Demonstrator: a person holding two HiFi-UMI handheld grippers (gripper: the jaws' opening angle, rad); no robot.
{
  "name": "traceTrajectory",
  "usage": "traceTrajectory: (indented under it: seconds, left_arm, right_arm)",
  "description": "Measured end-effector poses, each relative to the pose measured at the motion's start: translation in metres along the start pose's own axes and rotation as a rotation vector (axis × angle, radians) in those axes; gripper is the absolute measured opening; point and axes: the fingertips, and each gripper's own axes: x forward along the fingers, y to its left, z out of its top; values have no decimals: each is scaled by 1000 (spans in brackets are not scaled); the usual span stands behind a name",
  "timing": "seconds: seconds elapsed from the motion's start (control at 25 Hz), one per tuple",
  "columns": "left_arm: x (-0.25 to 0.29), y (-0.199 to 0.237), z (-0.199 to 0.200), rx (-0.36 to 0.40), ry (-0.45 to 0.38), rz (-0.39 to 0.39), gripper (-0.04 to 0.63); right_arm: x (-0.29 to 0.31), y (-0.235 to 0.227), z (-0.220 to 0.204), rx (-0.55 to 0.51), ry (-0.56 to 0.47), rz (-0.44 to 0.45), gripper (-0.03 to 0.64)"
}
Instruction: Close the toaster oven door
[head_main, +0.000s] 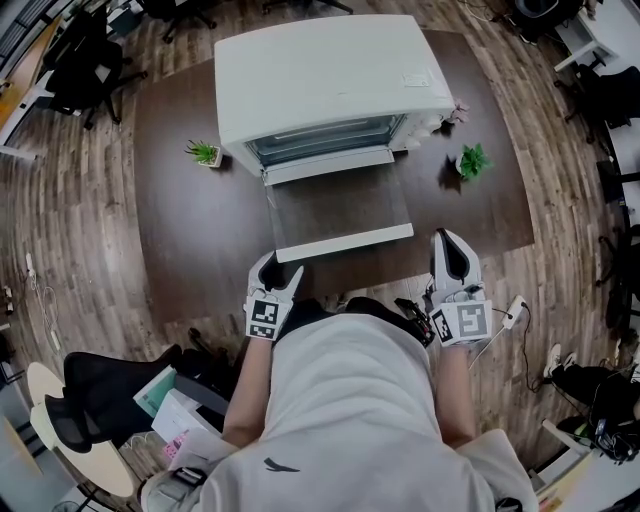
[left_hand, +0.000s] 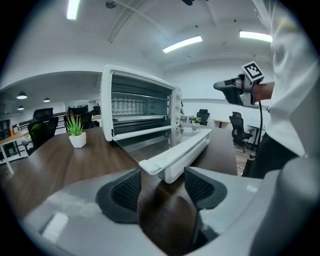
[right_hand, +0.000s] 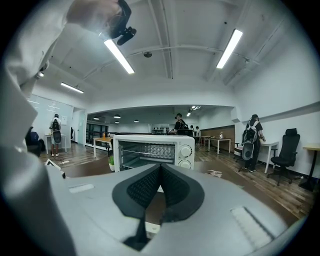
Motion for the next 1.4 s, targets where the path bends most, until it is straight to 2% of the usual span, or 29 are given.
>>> traceTrajectory:
  seconds: [0.08, 0.12, 0.16, 0.28, 0.48, 0.76, 1.04, 1.4]
  left_arm:
    - [0, 5, 0, -18, 7, 31, 267]
    - [-1, 8, 0, -29, 7, 43, 234]
    - [-1, 11, 0, -37, 8, 48, 206]
    - [1, 11, 2, -32, 13, 35, 189]
    - [2, 11, 2, -54, 11, 20, 189]
    - [1, 11, 14, -133, -15, 21, 186]
    - [-6, 12, 28, -151, -37, 19, 189]
    - [-19, 23, 81, -215, -160, 44, 205]
  right_arm:
    - [1, 1, 0, 0, 1, 3, 0]
    - [1, 1, -1, 1, 2, 2, 0]
    - [0, 0, -1, 2, 3, 1, 0]
    - [0, -2, -2, 6, 5, -5, 0]
    - [1, -3, -3, 10, 5, -7, 0]
    - [4, -5, -8, 19, 11, -3, 0]
    - [5, -6, -26, 41, 40, 3, 2]
    - [11, -6, -41, 47, 64, 21, 1]
